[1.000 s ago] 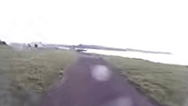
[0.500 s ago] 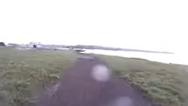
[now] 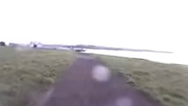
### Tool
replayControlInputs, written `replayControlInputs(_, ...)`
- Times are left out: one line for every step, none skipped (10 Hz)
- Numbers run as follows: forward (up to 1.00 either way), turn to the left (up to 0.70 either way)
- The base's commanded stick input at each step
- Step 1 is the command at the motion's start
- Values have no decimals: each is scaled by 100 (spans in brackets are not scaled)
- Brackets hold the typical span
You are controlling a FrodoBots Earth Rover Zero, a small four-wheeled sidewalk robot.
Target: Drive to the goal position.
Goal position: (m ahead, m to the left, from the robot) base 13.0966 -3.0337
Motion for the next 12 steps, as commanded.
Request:
replayControlInputs(70,0)
replayControlInputs(70,0)
replayControlInputs(70,0)
replayControlInputs(70,0)
replayControlInputs(70,0)
replayControlInputs(70,0)
replayControlInputs(70,0)
replayControlInputs(70,0)
replayControlInputs(70,0)
replayControlInputs(70,0)
replayControlInputs(70,0)
replayControlInputs(70,0)
